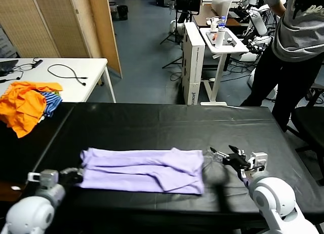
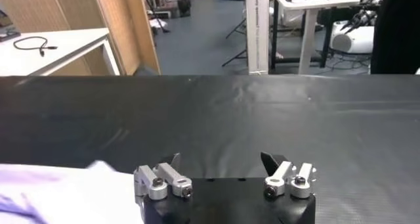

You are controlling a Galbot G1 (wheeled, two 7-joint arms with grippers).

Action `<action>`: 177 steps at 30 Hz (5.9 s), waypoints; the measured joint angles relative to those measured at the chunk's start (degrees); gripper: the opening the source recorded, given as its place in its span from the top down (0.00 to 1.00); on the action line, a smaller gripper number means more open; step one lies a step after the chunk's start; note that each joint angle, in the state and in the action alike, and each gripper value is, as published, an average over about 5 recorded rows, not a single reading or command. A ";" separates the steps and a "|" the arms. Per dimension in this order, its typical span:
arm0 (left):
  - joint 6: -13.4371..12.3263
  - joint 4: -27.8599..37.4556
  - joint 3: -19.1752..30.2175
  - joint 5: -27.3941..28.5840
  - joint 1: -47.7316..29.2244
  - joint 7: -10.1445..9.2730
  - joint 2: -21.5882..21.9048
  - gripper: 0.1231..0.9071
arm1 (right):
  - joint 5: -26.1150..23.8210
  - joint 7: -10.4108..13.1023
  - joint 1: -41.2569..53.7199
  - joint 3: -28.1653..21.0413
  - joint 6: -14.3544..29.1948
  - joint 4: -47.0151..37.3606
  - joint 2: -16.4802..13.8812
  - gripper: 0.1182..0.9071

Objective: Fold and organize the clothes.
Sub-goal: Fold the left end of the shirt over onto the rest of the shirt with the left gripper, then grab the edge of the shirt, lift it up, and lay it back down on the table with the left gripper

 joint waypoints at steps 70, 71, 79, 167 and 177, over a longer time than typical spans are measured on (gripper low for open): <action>3.84 -6.15 25.19 -9.32 -7.02 -7.39 -15.60 0.80 | -5.11 -2.32 -7.01 2.13 1.22 2.75 2.40 0.00; 3.56 -6.28 25.33 -9.32 -6.86 -7.37 -15.83 0.75 | -5.07 -2.65 -6.77 1.83 1.25 2.60 2.11 0.00; 2.98 -9.41 26.54 -12.28 -4.95 -7.91 -18.16 0.13 | -0.87 -4.19 -4.19 -1.73 1.04 3.28 -1.57 0.00; -15.15 14.97 6.08 -22.02 -6.76 14.90 -12.02 0.00 | 1.11 -7.56 -6.79 -3.56 11.63 11.18 -3.31 0.00; -14.28 15.98 6.46 -23.35 -7.20 15.55 -12.58 0.01 | 1.09 -7.55 -6.91 -3.33 11.70 11.53 -3.32 0.00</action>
